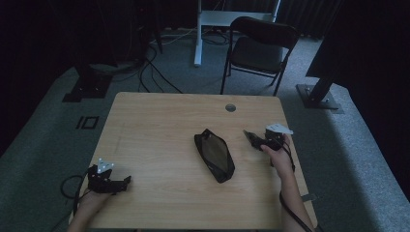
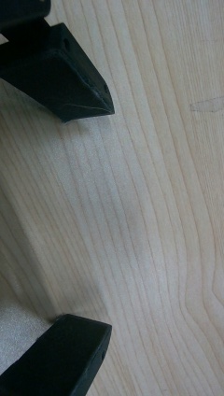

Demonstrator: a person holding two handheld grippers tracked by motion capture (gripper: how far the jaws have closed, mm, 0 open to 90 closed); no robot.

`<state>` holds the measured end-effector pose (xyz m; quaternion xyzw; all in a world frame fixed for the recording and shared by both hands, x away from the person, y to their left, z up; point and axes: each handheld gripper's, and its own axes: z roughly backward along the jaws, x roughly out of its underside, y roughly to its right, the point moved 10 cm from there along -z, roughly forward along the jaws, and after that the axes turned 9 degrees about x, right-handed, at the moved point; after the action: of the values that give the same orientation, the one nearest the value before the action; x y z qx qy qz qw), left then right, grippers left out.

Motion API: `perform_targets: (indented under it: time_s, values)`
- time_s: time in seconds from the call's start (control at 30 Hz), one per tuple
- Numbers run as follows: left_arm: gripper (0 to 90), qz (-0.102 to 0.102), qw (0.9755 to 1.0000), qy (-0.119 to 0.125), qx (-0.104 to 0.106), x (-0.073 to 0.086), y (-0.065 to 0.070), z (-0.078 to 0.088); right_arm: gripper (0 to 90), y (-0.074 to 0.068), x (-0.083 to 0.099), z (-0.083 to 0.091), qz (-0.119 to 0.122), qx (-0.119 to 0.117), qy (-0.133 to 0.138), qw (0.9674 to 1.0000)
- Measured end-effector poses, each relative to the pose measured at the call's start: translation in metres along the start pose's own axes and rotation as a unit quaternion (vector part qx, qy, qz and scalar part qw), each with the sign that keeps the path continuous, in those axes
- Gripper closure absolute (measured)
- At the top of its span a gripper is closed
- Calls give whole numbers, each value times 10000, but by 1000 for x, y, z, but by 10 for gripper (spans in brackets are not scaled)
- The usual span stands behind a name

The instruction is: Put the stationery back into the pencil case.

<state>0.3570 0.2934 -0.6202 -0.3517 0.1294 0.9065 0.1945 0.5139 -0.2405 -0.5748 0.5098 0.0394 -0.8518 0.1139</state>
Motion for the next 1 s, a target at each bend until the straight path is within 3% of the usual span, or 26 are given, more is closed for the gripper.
perform_targets:
  time_s: [0.2, 0.3, 0.43, 0.53, 0.73, 1.0]
  values:
    - [4, 1, 10000, 1, 0, 0, 0, 0, 153, 3, 13, -16, 130, 118, -324, 9993]
    - [4, 1, 10000, 1, 0, 0, 0, 0, 211, 3, 20, -22, 173, 123, -504, 9985]
    - [4, 7, 10000, 3, 0, 0, 0, 0, 218, 4, 20, -23, 125, 170, -515, 9985]
    - [4, 7, 10000, 1, -1, 0, 0, 0, 235, 2, 23, -26, 336, 133, -701, 9969]
    - [4, 6, 10000, 1, -1, 0, 0, 0, 318, -1, 28, -30, 486, 62, -948, 9943]
    - [4, 11, 10000, 3, 0, 0, 0, 0, 399, -2, 30, -28, 327, -70, -1054, 9939]
